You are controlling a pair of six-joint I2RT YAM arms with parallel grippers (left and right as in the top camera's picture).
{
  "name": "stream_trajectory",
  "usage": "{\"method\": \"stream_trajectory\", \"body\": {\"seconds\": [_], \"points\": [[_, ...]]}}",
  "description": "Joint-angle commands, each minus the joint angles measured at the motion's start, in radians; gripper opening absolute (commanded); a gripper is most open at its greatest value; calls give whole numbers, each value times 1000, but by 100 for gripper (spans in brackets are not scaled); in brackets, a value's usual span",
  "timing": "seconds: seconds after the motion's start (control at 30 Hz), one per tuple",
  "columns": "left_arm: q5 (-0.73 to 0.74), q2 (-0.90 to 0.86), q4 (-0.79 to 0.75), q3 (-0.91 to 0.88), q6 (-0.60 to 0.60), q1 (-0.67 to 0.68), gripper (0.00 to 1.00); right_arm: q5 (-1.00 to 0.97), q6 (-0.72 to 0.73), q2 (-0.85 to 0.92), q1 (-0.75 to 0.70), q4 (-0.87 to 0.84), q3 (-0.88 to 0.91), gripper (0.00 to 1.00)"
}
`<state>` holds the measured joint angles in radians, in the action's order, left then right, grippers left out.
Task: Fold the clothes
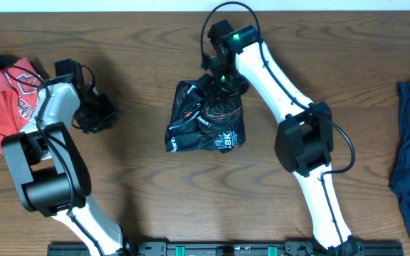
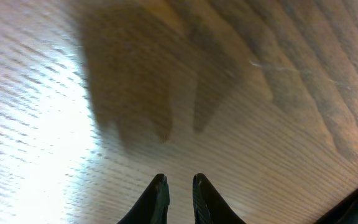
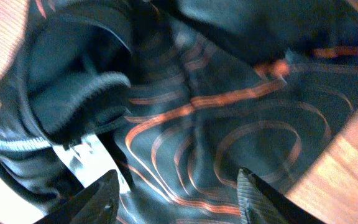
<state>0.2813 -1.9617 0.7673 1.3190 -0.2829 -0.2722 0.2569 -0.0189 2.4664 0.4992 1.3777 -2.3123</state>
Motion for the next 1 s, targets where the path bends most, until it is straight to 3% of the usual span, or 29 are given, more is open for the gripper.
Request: {"method": "stream_trajectory", "body": {"seconds": [0.0, 0.7, 0.8, 0.93, 0.97], "points": [[-5, 10, 11, -4, 13, -12, 17, 55, -8, 10, 36, -46, 31, 60], [-5, 10, 13, -4, 13, -13, 17, 198, 78, 20, 133, -359, 82, 62], [-5, 10, 13, -4, 13, -13, 17, 222, 86, 20, 145, -412, 82, 67], [-5, 10, 14, -4, 13, -13, 17, 191, 92, 20, 166, -479, 82, 89], [-5, 10, 14, -4, 13, -13, 17, 167, 100, 19, 166, -489, 81, 91]]}}
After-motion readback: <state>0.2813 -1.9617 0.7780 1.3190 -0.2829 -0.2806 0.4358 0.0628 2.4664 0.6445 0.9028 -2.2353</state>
